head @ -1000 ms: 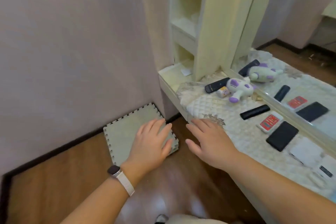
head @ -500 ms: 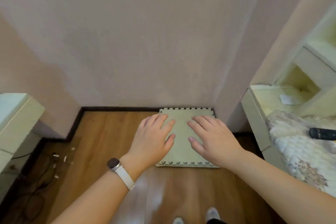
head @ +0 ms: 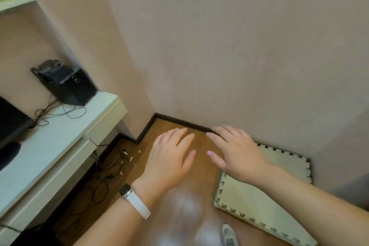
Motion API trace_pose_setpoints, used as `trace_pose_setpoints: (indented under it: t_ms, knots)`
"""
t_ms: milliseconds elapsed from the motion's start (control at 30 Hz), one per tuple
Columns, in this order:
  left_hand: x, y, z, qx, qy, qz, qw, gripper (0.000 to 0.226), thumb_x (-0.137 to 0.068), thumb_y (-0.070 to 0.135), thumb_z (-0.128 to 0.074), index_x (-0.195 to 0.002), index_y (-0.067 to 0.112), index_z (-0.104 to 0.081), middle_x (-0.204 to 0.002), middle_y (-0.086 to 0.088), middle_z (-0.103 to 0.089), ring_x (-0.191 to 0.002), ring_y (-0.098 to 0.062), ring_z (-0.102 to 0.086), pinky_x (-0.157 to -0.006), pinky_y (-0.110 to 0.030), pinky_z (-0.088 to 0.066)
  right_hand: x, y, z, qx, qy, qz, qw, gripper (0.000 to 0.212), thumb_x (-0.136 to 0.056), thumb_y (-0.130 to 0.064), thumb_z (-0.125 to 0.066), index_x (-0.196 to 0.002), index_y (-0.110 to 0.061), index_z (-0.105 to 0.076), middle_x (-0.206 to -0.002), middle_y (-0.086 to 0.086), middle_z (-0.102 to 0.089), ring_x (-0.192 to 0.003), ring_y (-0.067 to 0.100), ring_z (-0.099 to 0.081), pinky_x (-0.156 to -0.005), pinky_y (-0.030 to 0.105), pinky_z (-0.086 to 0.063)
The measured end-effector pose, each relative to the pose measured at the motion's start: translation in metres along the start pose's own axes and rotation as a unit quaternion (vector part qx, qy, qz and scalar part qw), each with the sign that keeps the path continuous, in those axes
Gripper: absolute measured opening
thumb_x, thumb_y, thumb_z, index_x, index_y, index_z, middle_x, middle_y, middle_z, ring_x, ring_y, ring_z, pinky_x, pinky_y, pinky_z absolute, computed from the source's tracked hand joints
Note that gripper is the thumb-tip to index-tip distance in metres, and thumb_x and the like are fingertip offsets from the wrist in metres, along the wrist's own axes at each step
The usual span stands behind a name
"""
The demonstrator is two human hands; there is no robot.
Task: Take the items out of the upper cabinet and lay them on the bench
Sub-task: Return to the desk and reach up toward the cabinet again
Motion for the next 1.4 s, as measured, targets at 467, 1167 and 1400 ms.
trace_pose_setpoints:
  t_ms: [467,1167,1400]
  knots:
    - [-0.067,-0.094,0.038,-0.104,0.033,0.144,0.984,0.041,-0.094,0.041,-0.048,-0.129,0.022,-0.06,-0.133,-0.002,-0.06,-0.126,-0.022,-0.051,-0.104,-0.041,-0.04,-0.168,0.003,-0.012,-0.034,0.01,0.18,0.983,0.05,-0.088,-0.049,-0.045,-0.123,-0.017,-0.062,-0.124,0.005,-0.063,-0.116,0.027,-0.056,-0.094,0.038,-0.043]
    - [-0.093,-0.369,0.093,-0.122,0.146,0.188,0.963,0.039,-0.09,0.04,-0.054,-0.122,0.021,-0.064,-0.126,-0.001,-0.063,-0.12,-0.025,-0.053,-0.098,-0.035,-0.033,-0.415,-0.162,-0.063,-0.003,0.015,0.245,0.969,0.053,-0.091,-0.053,-0.042,-0.128,-0.018,-0.058,-0.128,0.002,-0.06,-0.119,0.025,-0.053,-0.094,0.039,-0.043]
    - [-0.114,-0.438,0.117,-0.127,0.163,0.167,0.964,0.039,-0.091,0.039,-0.053,-0.124,0.021,-0.062,-0.127,-0.001,-0.063,-0.121,-0.023,-0.053,-0.098,-0.039,-0.041,-0.486,-0.209,-0.061,-0.018,0.028,0.243,0.97,0.056,-0.093,-0.054,-0.036,-0.129,-0.017,-0.058,-0.13,0.003,-0.06,-0.122,0.025,-0.053,-0.098,0.042,-0.045]
Point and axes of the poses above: each hand's wrist, its own x-axis away from the middle knuckle, its own z-axis out of the back of the hand, y = z × x, the point moved 10 cm from there along -x, towards the middle knuckle
